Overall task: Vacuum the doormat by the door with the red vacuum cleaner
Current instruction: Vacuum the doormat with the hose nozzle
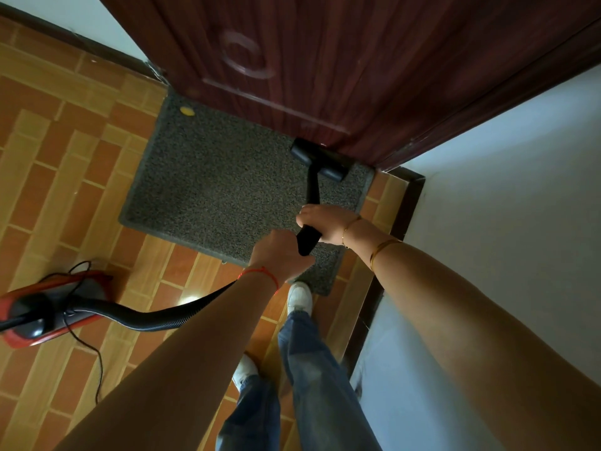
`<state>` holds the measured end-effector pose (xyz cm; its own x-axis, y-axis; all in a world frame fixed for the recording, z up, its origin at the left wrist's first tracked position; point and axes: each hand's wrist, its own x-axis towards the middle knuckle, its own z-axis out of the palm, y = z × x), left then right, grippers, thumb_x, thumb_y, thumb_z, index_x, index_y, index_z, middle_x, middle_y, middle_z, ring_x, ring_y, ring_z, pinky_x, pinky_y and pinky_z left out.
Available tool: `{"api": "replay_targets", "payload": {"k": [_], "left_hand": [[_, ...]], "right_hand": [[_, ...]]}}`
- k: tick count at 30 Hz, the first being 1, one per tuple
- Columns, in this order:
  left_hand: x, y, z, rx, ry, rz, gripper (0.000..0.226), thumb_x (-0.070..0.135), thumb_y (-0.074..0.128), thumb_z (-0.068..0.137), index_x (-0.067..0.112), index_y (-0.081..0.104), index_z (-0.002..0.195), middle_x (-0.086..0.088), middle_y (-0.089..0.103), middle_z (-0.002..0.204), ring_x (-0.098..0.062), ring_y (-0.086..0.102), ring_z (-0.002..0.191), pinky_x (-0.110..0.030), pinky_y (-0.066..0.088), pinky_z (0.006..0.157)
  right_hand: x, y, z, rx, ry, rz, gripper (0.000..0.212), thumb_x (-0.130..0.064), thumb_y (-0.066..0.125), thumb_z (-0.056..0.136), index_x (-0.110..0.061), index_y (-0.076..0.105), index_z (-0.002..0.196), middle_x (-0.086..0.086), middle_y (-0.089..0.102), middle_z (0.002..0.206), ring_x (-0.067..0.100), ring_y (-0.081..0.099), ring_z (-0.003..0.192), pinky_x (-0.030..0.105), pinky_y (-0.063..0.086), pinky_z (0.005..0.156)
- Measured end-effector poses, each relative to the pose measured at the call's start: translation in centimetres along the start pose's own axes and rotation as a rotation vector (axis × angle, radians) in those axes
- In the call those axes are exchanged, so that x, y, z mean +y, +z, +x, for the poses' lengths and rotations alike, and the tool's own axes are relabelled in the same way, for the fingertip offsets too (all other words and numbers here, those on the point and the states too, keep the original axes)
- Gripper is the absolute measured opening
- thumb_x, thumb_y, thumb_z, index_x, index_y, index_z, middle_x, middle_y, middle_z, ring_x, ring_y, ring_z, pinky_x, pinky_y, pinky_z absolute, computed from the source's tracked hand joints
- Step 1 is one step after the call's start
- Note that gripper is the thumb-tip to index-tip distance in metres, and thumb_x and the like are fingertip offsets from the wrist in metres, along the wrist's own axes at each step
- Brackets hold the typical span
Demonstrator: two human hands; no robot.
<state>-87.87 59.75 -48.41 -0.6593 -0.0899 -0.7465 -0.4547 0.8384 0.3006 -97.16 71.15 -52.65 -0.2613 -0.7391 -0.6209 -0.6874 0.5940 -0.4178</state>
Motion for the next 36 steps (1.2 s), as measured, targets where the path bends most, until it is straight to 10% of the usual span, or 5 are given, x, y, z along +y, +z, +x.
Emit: {"api": "replay_targets", "payload": {"k": [36], "left_hand": [[-17.5, 11.7, -21.0, -0.203, -0.09, -0.049, 0.023, 0.034, 0.058, 0.08, 0.011, 0.056, 0.073, -0.002, 0.06, 0.062, -0.019, 0.063, 0.057, -0.027, 0.054, 0.058]], "right_hand": [[-24.7, 19.3, -3.3, -0.003, -0.046, 0.038, 0.018, -0.01, 0.058, 0.088, -0.012, 0.054, 0.106, 0.005, 0.056, 0.114, 0.021, 0.056, 0.108, 0.033, 0.047, 0.086]]}}
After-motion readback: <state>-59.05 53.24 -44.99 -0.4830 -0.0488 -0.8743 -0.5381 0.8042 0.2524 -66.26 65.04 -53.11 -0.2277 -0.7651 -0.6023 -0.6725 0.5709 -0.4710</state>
